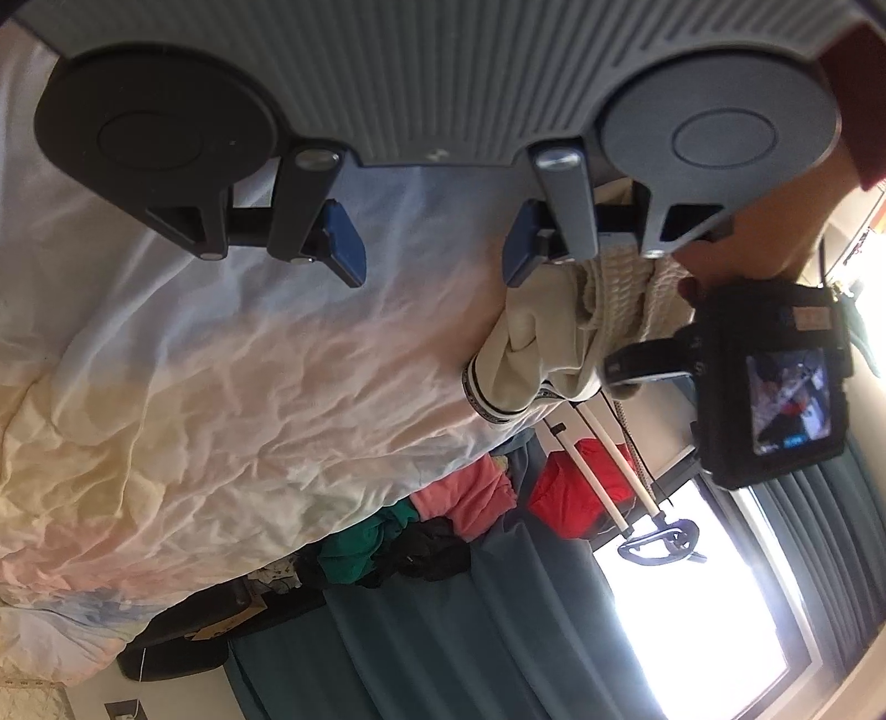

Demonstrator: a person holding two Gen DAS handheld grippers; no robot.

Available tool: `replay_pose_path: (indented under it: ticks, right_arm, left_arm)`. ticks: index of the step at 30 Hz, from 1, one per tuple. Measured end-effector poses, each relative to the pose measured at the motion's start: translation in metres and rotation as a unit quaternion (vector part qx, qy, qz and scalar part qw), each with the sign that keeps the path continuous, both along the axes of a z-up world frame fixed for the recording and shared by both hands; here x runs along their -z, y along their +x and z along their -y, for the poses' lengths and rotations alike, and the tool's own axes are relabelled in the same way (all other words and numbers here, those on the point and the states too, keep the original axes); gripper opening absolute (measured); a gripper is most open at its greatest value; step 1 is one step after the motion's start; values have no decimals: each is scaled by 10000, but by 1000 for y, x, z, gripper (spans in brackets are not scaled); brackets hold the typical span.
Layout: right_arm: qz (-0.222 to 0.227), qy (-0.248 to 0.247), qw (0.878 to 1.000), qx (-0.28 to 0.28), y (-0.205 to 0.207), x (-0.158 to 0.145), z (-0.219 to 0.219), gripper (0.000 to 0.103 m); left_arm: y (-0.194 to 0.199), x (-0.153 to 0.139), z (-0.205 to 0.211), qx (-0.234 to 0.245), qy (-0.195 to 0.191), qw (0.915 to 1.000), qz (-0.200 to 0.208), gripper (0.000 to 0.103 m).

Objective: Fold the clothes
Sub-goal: 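Grasp a ribbed cuff of the cream sweatpants with the left gripper, then lift the cuff with the left gripper while the right gripper approaches the other cuff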

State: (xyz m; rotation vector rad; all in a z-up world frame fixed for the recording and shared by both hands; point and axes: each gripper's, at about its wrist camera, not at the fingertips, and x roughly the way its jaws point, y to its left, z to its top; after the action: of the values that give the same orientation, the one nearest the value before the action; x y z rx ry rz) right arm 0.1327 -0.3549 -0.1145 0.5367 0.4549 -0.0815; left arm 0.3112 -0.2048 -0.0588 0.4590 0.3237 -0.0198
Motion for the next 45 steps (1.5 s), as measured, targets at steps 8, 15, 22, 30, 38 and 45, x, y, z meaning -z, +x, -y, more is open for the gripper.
replay_pose_path:
  ticks: [8,15,22,30,38,45]
  right_arm:
    - [807,-302,9963,10,-16,-14,-10,59]
    - [1204,-846,9885,-344,-31,-29,-37,59]
    - [982,-806,9761,-1762,-48,-34,-87,59]
    - [421,-1471,9286,-3380,-62,-16,-170,59]
    - [-101,-2262,8648,-4482,-84,18,-243,57]
    - [62,-1507,8997,-4096,-75,5,-220,58]
  left_arm:
    - [-95,-90,-75,38,-1005,9897,1017,6]
    - [-211,-148,-192,-140,-2106,9673,1408,6]
    - [-269,-125,-306,-717,-2660,9509,1410,6]
    - [-273,-66,-394,-1686,-3406,9171,1203,7]
    - [-257,-43,-430,-2126,-3308,9131,1076,8]
    - [-248,-35,-441,-2320,-3266,9114,944,9]
